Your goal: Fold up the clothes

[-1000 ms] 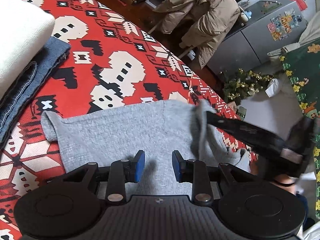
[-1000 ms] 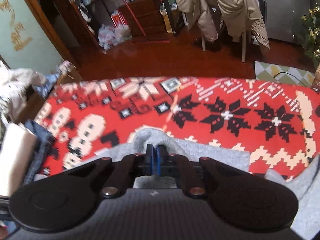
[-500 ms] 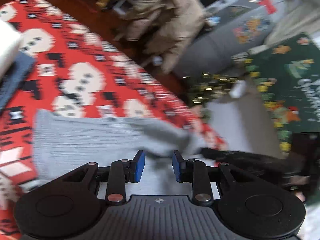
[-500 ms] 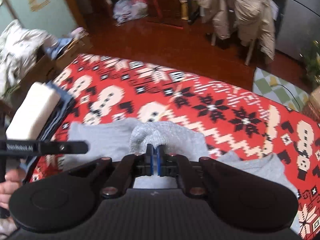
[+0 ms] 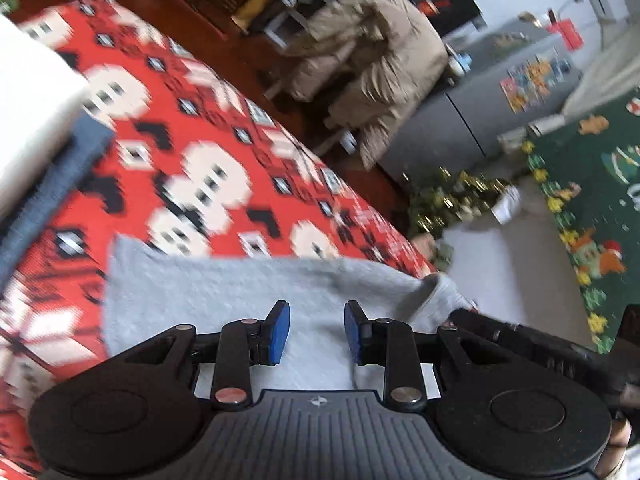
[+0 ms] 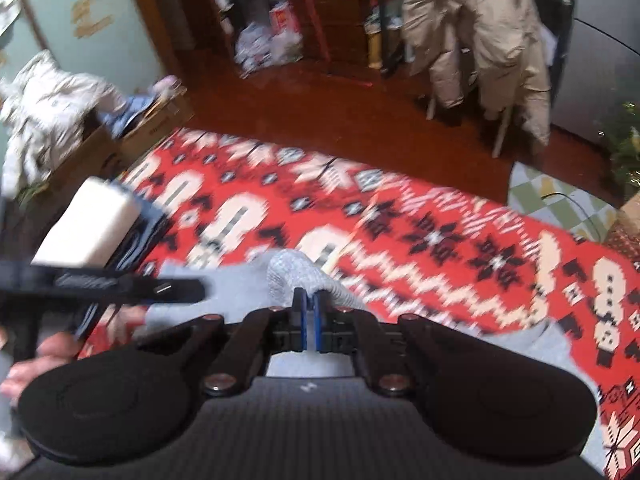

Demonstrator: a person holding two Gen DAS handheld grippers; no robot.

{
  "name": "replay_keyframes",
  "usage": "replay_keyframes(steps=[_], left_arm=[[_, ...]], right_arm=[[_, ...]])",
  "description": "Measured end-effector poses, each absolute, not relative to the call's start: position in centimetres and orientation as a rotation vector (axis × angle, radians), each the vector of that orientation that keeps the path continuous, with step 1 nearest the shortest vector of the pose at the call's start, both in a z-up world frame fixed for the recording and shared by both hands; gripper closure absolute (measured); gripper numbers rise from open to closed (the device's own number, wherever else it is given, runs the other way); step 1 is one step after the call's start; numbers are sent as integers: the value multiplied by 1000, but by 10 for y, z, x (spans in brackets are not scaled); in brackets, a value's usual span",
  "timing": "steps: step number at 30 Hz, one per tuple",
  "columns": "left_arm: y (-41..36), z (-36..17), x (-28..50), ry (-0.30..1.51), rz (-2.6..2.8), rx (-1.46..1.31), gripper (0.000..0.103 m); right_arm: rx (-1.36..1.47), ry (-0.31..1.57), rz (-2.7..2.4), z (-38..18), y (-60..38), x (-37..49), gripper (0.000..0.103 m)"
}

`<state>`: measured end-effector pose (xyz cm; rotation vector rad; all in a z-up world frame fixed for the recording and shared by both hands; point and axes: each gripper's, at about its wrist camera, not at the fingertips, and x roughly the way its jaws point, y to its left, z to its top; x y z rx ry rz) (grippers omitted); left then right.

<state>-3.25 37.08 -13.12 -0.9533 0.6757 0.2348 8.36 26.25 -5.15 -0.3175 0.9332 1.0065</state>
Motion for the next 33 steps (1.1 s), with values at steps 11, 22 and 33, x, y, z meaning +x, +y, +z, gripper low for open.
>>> replay_keyframes(steps=[11,22,33], left_arm=[[396,-140,-34,728,412,-860,75],[362,-137,-6,773,305,-649,75],[344,-120,27,687,148,-322,17]], right_arm=[[-331,1054,915,-120,308,164,94],[-269,993,829,-85,193,159,41],[-257,870,736,-76,73,163,1]])
